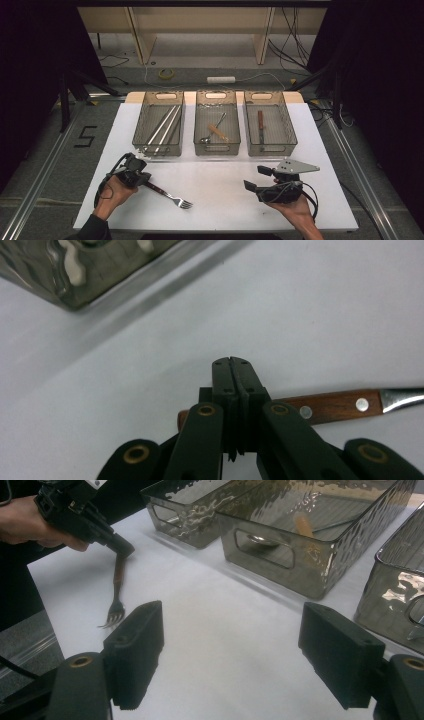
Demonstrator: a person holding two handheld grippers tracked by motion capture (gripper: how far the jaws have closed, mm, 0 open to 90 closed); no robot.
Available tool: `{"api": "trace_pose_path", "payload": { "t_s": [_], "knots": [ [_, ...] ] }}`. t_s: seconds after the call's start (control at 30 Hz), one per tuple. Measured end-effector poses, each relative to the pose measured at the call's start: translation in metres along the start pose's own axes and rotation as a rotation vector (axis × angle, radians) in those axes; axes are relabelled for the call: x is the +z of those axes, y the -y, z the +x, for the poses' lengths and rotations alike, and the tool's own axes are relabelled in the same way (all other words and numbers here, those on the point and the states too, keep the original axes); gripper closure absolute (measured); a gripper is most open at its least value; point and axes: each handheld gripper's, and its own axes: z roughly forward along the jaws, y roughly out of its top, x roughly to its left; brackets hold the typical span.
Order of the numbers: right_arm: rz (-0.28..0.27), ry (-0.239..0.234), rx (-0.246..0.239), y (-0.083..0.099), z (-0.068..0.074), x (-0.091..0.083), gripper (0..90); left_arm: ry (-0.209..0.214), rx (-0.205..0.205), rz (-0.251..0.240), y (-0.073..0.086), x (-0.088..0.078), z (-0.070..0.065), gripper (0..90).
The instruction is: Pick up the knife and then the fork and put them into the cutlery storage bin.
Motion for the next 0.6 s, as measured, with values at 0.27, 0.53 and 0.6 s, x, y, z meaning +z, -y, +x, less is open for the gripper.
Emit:
{"api": "trace_pose_path", "payload": {
  "t_s": [0.27,0.53,0.6],
  "knots": [
    [0.000,-0.001,0.005,0.000,-0.001,0.000,27.2,0.011,0.013,0.026,0.007,-0.007,-0.005,88.8],
    [0.000,-0.002,0.009,0.000,-0.001,-0.001,27.3,0.030,0.016,0.062,0.014,-0.012,-0.011,88.8],
    [0.000,-0.001,0.008,0.000,-0.001,-0.001,27.3,0.034,0.023,0.073,0.016,-0.014,-0.013,88.9]
  ]
}}
